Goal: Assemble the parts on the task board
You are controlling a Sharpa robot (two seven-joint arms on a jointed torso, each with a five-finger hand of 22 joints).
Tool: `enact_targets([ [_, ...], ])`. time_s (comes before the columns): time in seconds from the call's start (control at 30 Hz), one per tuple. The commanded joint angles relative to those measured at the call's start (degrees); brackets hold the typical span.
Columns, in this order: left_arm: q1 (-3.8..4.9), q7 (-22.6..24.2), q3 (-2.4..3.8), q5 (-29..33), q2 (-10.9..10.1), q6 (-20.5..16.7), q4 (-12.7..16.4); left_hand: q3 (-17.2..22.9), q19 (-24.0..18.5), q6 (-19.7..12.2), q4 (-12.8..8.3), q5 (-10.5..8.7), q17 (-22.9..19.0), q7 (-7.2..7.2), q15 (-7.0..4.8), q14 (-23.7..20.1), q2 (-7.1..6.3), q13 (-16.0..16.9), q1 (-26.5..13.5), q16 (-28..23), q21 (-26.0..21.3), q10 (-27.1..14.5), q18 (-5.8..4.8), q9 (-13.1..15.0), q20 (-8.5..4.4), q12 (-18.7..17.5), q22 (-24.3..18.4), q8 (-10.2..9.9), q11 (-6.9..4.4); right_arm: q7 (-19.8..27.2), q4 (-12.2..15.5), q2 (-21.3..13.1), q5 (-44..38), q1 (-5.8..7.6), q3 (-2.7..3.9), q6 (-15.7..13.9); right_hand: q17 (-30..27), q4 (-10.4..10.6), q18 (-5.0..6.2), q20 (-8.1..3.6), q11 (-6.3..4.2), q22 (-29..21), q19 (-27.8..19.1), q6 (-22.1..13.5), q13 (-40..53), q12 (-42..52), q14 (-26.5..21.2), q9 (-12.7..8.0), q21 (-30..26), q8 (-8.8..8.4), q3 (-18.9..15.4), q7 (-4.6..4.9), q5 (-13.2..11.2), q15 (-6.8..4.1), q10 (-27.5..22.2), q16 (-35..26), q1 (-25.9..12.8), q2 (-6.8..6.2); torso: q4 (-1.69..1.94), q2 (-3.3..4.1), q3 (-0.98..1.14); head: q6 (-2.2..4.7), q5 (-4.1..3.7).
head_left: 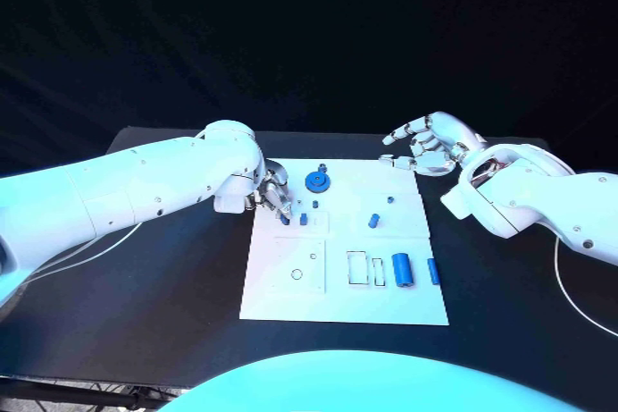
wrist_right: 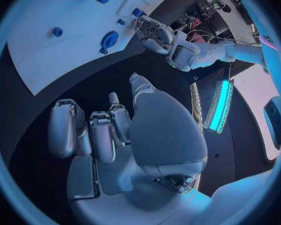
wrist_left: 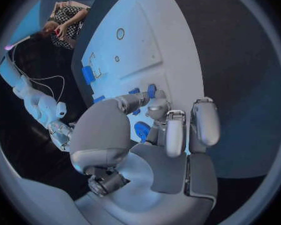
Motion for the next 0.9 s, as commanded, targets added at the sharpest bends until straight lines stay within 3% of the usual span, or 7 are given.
enact_targets([
  [0.03, -0.64, -0.08, -0.41, -0.23, 0.01, 2.19, 0.36, 7.35, 0.34, 1.29, -7.01, 0.2, 12.87, -1.48, -0.33, 5.36, 0.21, 0.07, 0.45, 0.11, 0.17, 0.33, -0.64, 0.64, -0.05, -0.25, 0.01, 0.35, -0.23, 0.68, 0.09, -0.02, -0.54, -0.03, 0.01, 0.35, 9.69, 0.28, 1.06, -0.4, -0.09, 6.67, -0.12, 0.32, 2.9, -0.1, 4.59, -0.06, -0.28, 0.3, 0.09, -0.22, 0.01, -0.33, -0.23, -0.37, -0.22, -0.34, 0.01, -0.01, -0.02, 0.01, 0.02],
  [0.9, -0.64, -0.46, -0.37, -1.92, -0.29, 2.83, 1.03, 7.43, 0.45, 1.33, -6.93, 0.4, 12.75, -1.52, -0.35, 5.32, 0.18, -0.35, 0.37, 0.04, 0.28, 0.22, -0.69, 0.75, -0.06, -0.5, 0.18, 0.29, -0.26, 0.7, -0.04, 0.09, -0.56, -0.03, 0.01, 0.36, 9.7, 0.27, 1.05, -0.4, -0.09, 6.72, -0.09, 0.28, 2.89, -0.09, 4.6, -0.14, -0.3, 0.33, 0.15, -0.22, 0.02, -0.33, -0.23, -0.38, -0.38, -0.41, 0.01, 0.0, -0.05, 0.01, 0.04],
])
